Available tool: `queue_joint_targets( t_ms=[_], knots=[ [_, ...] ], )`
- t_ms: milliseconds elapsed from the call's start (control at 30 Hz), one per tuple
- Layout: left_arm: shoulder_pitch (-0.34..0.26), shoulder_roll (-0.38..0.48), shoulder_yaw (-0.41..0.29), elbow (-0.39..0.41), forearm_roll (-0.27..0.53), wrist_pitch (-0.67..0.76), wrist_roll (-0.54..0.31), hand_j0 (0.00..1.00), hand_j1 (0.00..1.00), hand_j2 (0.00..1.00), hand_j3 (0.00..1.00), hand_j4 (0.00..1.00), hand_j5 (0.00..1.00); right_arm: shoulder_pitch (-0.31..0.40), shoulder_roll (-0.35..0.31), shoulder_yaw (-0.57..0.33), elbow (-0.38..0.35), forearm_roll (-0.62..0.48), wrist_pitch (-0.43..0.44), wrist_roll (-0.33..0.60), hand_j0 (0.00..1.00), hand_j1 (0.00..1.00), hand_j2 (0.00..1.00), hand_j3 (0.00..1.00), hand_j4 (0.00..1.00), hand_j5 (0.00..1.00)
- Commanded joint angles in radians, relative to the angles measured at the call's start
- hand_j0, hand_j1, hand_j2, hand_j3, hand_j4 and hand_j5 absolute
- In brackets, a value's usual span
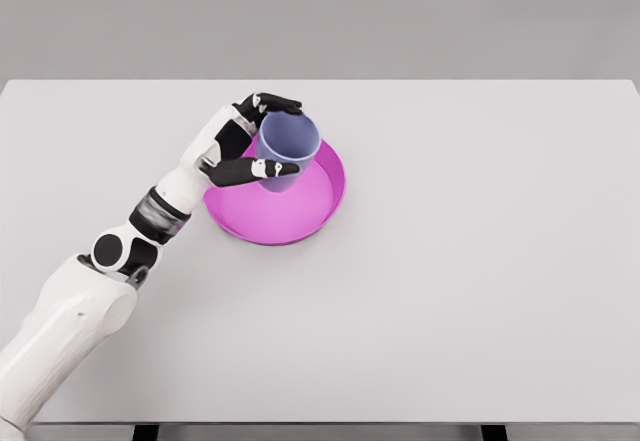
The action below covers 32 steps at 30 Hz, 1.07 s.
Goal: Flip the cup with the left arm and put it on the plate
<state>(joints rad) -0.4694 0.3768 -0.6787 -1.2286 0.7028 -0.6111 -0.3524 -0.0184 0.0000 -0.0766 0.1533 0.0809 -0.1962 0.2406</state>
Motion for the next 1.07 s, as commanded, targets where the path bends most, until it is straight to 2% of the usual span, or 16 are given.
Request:
queue_joint_targets(
  t_ms=[0,167,267,333,467,500,567,633,700,767,800,867,967,1033],
  knots=[
    [0.000,0.005,0.001,-0.012,0.004,0.000,0.001,0.84,0.84,0.84,0.84,0.84,0.84,0.000,0.000,0.000,0.000,0.000,0.000,0.000,1.00,1.00,1.00,1.00,1.00,1.00],
    [0.005,0.010,0.001,-0.029,0.004,0.000,0.004,0.88,0.88,0.88,0.88,0.88,0.88,0.000,0.000,0.000,0.000,0.000,0.001,0.000,1.00,1.00,1.00,1.00,1.00,1.00],
    [0.006,0.013,0.001,-0.038,0.004,0.000,0.020,0.96,0.96,0.96,0.96,0.96,0.96,0.000,0.000,0.000,0.000,0.000,0.000,0.000,1.00,1.00,1.00,1.00,1.00,1.00],
    [0.005,0.048,0.001,-0.038,0.004,0.000,0.021,1.00,1.00,1.00,1.00,1.00,1.00,0.000,0.000,0.000,0.000,0.000,0.000,0.000,1.00,1.00,1.00,1.00,1.00,1.00],
    [0.008,0.059,0.002,-0.074,0.006,0.000,0.021,1.00,1.00,1.00,1.00,1.00,1.00,0.000,0.000,0.000,0.000,0.000,0.000,0.000,1.00,1.00,1.00,1.00,1.00,1.00],
    [0.008,0.076,0.004,-0.103,0.009,0.000,0.020,1.00,1.00,1.00,1.00,1.00,1.00,0.000,0.000,0.000,0.000,0.000,0.000,0.000,1.00,1.00,1.00,1.00,1.00,1.00],
    [0.006,0.143,0.011,-0.204,0.050,0.000,0.020,1.00,1.00,1.00,1.00,1.00,1.00,0.000,0.000,0.000,0.000,0.000,0.000,0.000,1.00,1.00,1.00,1.00,1.00,1.00],
    [-0.002,0.240,0.008,-0.287,0.153,0.000,0.020,1.00,1.00,1.00,1.00,1.00,1.00,0.000,0.000,0.000,0.000,0.000,0.000,0.000,1.00,1.00,1.00,1.00,1.00,1.00],
    [-0.002,0.310,0.004,-0.347,0.167,0.000,0.013,1.00,1.00,1.00,1.00,1.00,1.00,0.000,0.000,0.000,0.000,0.000,0.000,0.000,1.00,1.00,1.00,1.00,1.00,1.00],
    [0.005,0.459,-0.002,-0.393,0.149,0.040,0.010,1.00,1.00,1.00,1.00,1.00,1.00,0.000,0.000,0.000,0.000,0.000,0.000,0.000,1.00,1.00,1.00,1.00,1.00,1.00],
    [0.005,0.539,-0.030,-0.423,0.097,0.079,0.007,1.00,1.00,1.00,1.00,1.00,1.00,0.000,0.000,0.000,0.000,0.000,0.000,0.000,1.00,1.00,1.00,1.00,1.00,1.00],
    [0.008,0.629,-0.035,-0.427,-0.025,0.083,-0.013,1.00,1.00,1.00,1.00,1.00,1.00,0.000,0.000,0.000,0.000,0.000,0.000,0.000,1.00,1.00,1.00,1.00,1.00,1.00],
    [0.025,0.692,-0.025,-0.417,-0.051,0.076,-0.088,1.00,1.00,1.00,1.00,1.00,1.00,0.000,0.000,0.000,0.000,0.000,0.001,0.000,1.00,1.00,1.00,1.00,1.00,1.00],
    [0.037,0.699,-0.021,-0.407,-0.051,0.070,-0.091,1.00,1.00,1.00,1.00,1.00,1.00,0.000,0.000,0.000,0.000,0.000,0.001,0.000,1.00,1.00,1.00,1.00,1.00,1.00]
  ],
)
